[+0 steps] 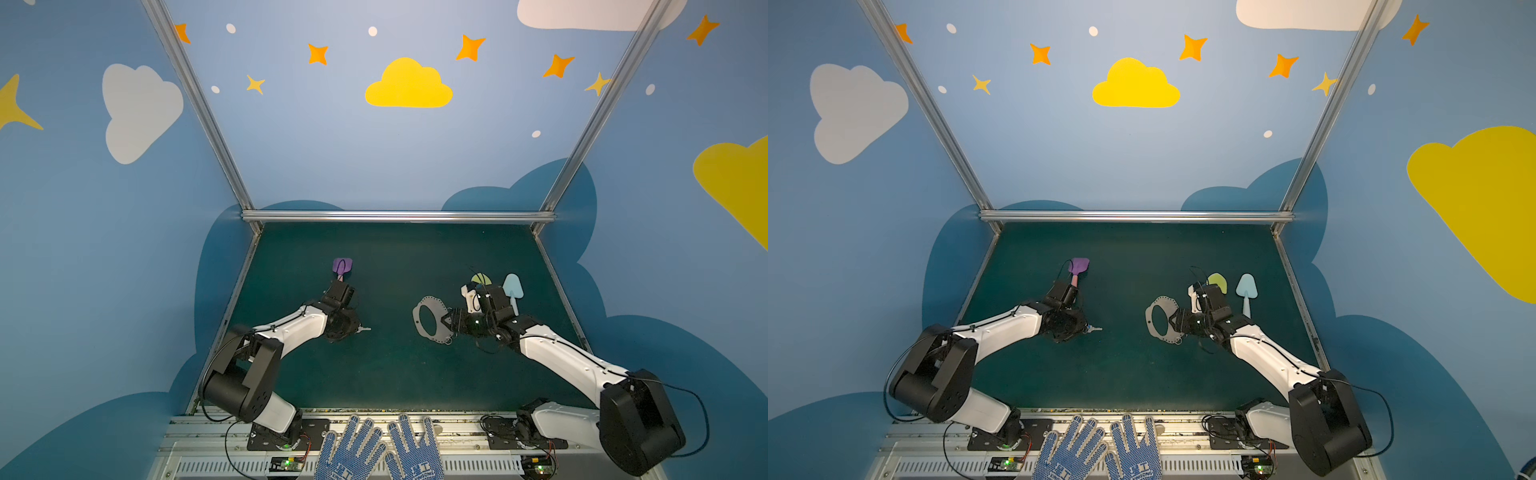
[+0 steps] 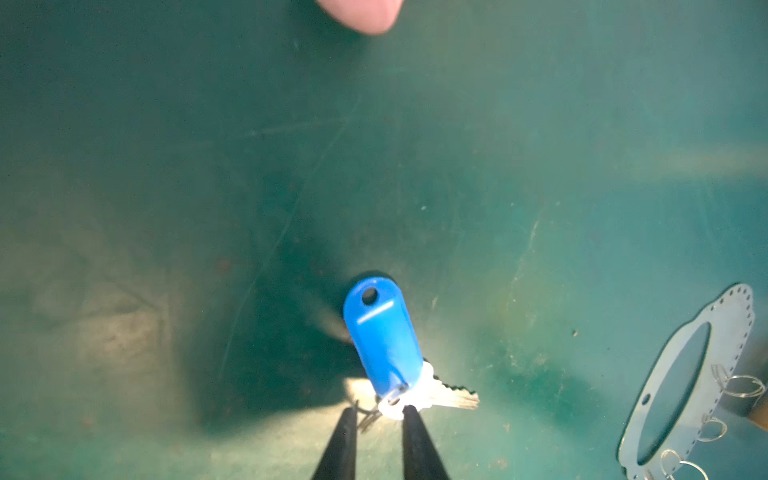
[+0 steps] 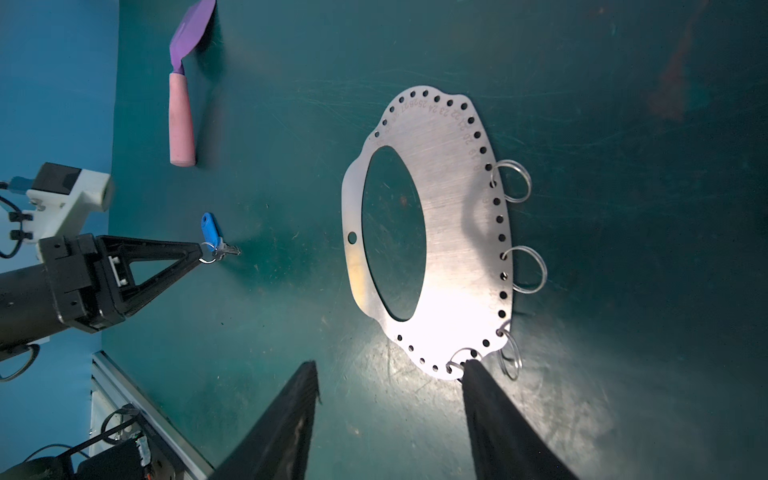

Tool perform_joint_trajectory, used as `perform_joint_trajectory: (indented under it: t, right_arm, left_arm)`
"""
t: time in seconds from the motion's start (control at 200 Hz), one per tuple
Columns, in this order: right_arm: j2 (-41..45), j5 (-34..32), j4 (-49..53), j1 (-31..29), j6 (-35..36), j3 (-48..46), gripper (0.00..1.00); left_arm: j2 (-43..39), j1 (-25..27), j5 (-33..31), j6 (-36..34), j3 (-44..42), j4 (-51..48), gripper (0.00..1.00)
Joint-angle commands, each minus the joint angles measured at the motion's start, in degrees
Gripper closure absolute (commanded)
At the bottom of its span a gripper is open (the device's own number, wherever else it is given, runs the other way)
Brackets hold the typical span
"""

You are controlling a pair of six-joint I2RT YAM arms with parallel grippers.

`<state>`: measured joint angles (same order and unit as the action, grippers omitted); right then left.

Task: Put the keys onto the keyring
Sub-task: 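Lower left gripper and pinch the small ring of the blue-tagged keys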

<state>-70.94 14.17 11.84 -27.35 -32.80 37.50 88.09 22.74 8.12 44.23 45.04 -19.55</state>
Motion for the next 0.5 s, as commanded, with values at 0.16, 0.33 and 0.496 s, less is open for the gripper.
perform_joint_trajectory:
  t: [0.16,0.33,0.496]
  right_arm:
    - [-0.3,-0.8,-1.1,-1.1,-0.7,0.8,0.42]
    - [-0.8,-0.7,-1.3,-1.4,-0.6,0.8,0.42]
    - [-0.7,-0.8,-1.5,-1.6,-0.6,0.8,0.42]
  left_arm:
    - [1.4,0.4,-1.0,-1.5,2.1,-1.1,0.93]
    - [1.5,0.8,-1.6,-2.2,2.9,-1.5,0.88]
    - [2.2,0.9,-4.1,-2.3,3.6,-3.0,0.74]
